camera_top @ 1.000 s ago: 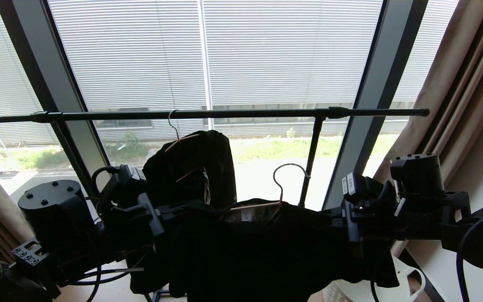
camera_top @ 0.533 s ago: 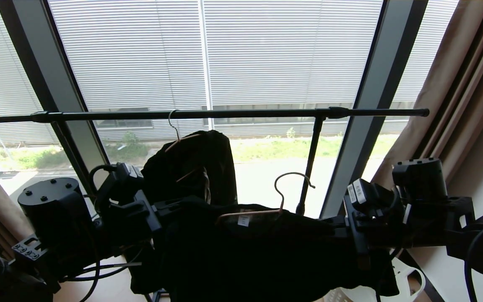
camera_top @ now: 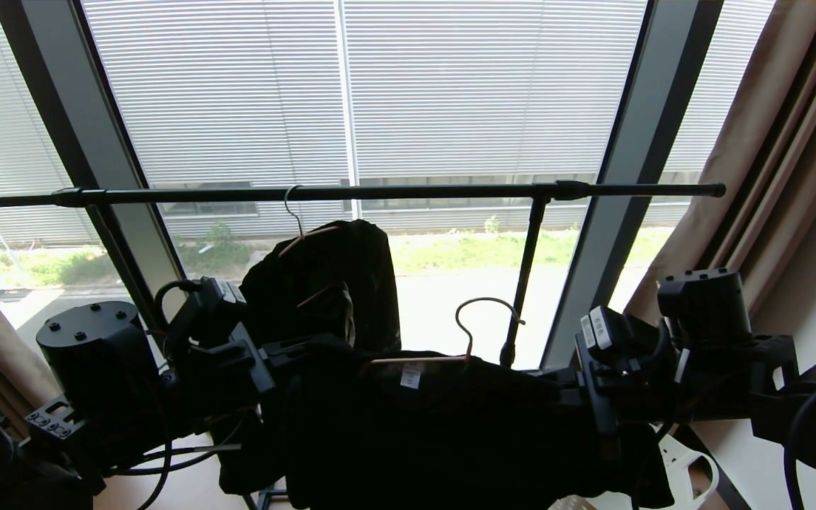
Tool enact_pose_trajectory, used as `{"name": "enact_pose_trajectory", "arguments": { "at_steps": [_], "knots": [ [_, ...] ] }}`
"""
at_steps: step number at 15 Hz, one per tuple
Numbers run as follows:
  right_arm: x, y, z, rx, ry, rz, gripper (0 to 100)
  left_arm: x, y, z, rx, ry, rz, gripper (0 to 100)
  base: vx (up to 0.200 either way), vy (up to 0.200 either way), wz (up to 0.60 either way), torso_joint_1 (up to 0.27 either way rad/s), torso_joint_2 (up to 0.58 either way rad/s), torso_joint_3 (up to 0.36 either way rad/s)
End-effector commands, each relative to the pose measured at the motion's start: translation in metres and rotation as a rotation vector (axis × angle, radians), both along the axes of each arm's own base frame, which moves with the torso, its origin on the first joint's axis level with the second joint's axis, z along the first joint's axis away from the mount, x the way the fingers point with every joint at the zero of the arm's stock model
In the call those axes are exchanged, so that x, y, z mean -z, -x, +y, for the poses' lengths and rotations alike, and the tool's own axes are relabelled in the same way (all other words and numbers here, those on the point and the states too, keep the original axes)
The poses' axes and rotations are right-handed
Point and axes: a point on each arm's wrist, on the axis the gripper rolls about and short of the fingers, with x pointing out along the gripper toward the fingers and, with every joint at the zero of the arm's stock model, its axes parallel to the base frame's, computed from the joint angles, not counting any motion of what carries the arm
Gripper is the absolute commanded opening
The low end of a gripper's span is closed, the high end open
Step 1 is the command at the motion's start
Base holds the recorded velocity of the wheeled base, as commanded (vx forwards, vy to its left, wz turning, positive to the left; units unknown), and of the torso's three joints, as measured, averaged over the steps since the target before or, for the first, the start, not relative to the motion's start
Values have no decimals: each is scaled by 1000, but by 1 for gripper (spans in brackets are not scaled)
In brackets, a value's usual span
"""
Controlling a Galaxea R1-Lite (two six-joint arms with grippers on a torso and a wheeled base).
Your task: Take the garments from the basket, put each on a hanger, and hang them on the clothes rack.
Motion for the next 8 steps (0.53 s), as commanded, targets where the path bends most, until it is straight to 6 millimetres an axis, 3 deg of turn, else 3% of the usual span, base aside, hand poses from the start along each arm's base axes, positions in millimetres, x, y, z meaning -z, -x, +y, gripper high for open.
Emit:
{"name": "enact_pose_trajectory", "arguments": {
  "at_steps": [1,8],
  "knots": [
    [9,-3,6,-13,12,28,0,-1,8,-8,40,0,2,0,0,0,0,0,0,0],
    [20,-6,19,-32,11,77,0,-3,22,-25,93,3,5,0,0,0,0,0,0,0]
  ]
}}
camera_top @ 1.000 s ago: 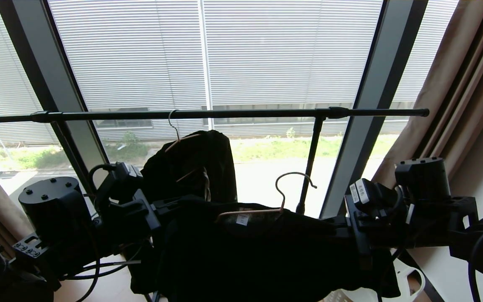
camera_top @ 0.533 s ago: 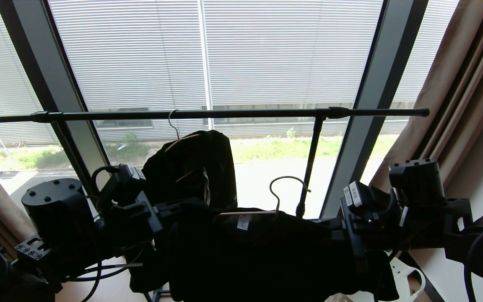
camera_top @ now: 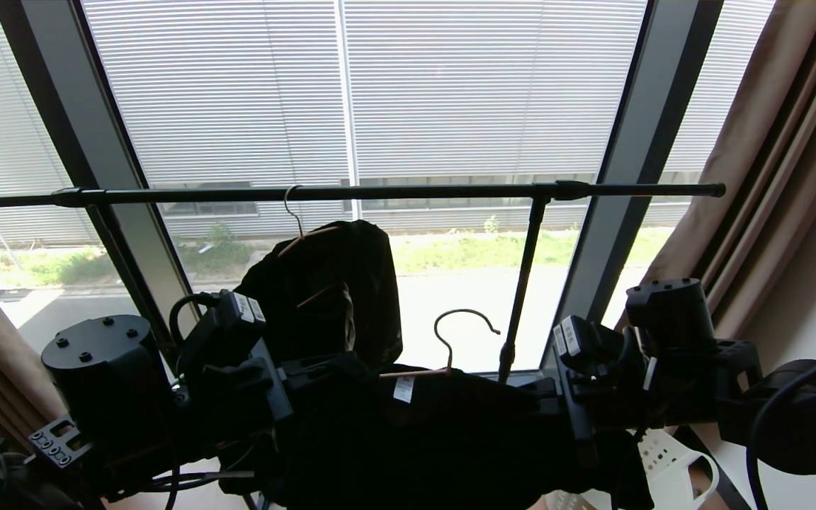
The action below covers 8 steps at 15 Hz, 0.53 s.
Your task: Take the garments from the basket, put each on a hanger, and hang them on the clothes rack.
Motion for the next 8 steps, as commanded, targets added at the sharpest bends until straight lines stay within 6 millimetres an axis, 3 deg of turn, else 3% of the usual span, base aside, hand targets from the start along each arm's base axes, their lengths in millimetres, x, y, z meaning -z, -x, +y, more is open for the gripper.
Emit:
{"name": "enact_pose_trajectory", "arguments": {
  "at_steps": [1,8],
  "knots": [
    [9,3,10,-30,8,31,0,-1,5,-6,14,0,-2,0,0,0,0,0,0,0],
    [18,-2,17,-26,-11,54,0,-12,17,-34,-84,90,61,0,0,0,0,0,0,0]
  ]
}}
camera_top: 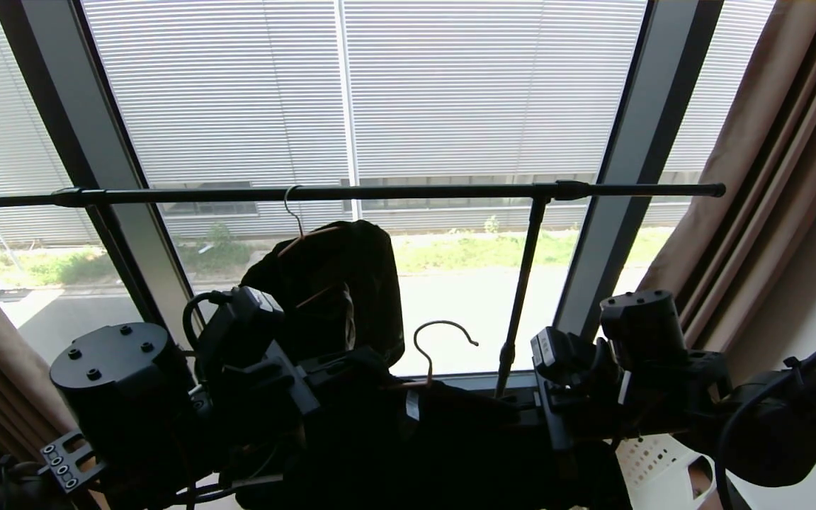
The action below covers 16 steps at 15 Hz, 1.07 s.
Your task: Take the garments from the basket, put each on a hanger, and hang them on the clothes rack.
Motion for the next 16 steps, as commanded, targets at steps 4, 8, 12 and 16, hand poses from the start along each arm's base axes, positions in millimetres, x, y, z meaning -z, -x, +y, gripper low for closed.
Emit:
{"name": "enact_pose_trajectory", "arguments": {
  "at_steps": [4,8,12,16],
  "knots": [
    [5,-1,0,16,-20,24,0,-8,7,-8,9,26,-16,0,0,0,0,0,0,0],
    [7,-3,1,67,-132,5,0,-13,9,-6,5,33,-37,0,0,0,0,0,0,0],
    [5,-1,1,71,-152,-4,0,-13,9,-6,4,35,-37,0,0,0,0,0,0,0],
    [5,-2,1,73,-151,-4,0,-14,11,-5,7,50,-59,100,0,0,0,0,0,0]
  ]
}}
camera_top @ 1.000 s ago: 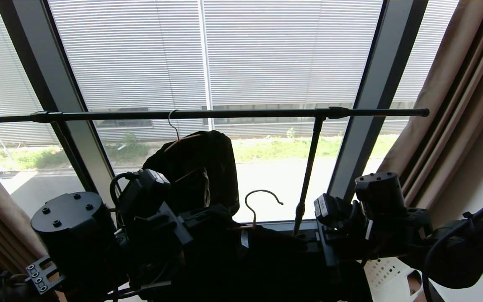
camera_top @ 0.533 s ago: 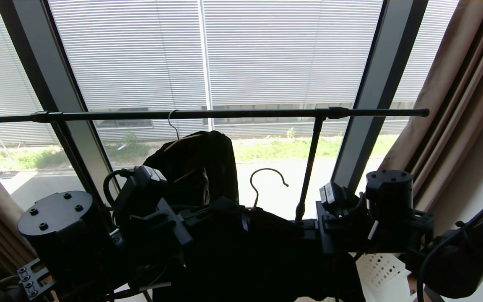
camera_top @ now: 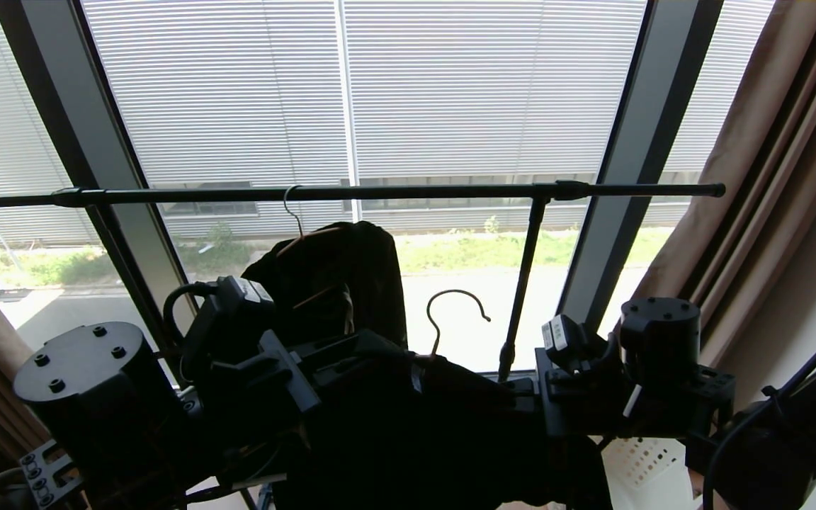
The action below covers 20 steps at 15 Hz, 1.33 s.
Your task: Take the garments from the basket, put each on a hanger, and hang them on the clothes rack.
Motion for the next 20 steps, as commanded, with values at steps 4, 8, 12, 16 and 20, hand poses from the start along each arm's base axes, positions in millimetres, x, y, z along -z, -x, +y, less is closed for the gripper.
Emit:
{"name": "enact_pose_trajectory", "arguments": {
  "at_steps": [4,8,12,16,20],
  "knots": [
    [0,-1,0,3,-2,-4,0,-1,4,3,-2,12,-20,100,0,0,0,0,0,0],
    [-3,-7,-10,33,-10,-12,0,-13,7,14,-34,28,-117,100,0,0,0,0,0,0],
    [-7,-12,-18,60,-18,-26,0,-17,-7,35,-141,26,-129,100,0,0,0,0,0,0],
    [-13,-13,-31,36,-47,-33,0,-15,-31,63,-279,-55,-71,100,0,0,0,0,0,0],
    [-14,-13,-36,24,-55,-38,0,-12,-37,96,-236,-167,-86,100,0,0,0,0,0,0]
  ]
}}
